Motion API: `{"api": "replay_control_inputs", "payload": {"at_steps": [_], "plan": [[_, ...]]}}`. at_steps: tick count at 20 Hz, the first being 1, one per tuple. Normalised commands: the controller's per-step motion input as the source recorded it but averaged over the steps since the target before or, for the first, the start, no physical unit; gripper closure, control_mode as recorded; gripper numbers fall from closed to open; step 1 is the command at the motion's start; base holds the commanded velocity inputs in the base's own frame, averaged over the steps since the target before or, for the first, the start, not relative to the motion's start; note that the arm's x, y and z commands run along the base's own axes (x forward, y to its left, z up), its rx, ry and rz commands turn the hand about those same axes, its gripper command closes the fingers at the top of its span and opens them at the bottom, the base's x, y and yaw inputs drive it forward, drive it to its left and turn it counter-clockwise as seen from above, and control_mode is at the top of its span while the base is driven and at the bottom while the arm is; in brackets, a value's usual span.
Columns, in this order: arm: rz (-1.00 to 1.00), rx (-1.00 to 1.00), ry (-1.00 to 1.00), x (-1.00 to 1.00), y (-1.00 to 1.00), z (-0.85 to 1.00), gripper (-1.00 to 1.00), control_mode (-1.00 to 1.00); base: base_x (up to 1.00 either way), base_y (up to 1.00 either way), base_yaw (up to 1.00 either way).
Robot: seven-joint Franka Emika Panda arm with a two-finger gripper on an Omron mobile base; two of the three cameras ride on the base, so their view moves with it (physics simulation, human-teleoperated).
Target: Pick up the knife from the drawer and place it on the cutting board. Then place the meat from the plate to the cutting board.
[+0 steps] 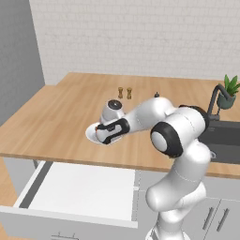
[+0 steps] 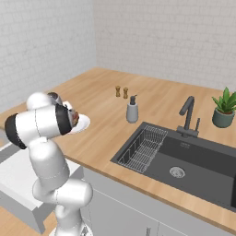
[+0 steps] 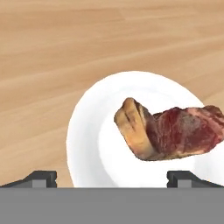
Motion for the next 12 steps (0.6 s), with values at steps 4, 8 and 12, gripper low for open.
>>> {"api": "replay_control_inputs", "payload": {"at_steps": [4,8,12], "plan": [[0.0,-0.03,0.0,0.3,0.15,-0.01,-1.0,-1.0,0.0,0.0,0.0],[0.0,-0.02,0.0,0.26,0.12,-0.08,-1.0,-1.0,0.0,0.0,0.0],[0.0,-0.02,0.0,0.27,0.06,-0.16,-1.0,-1.0,0.0,0.0,0.0]]}}
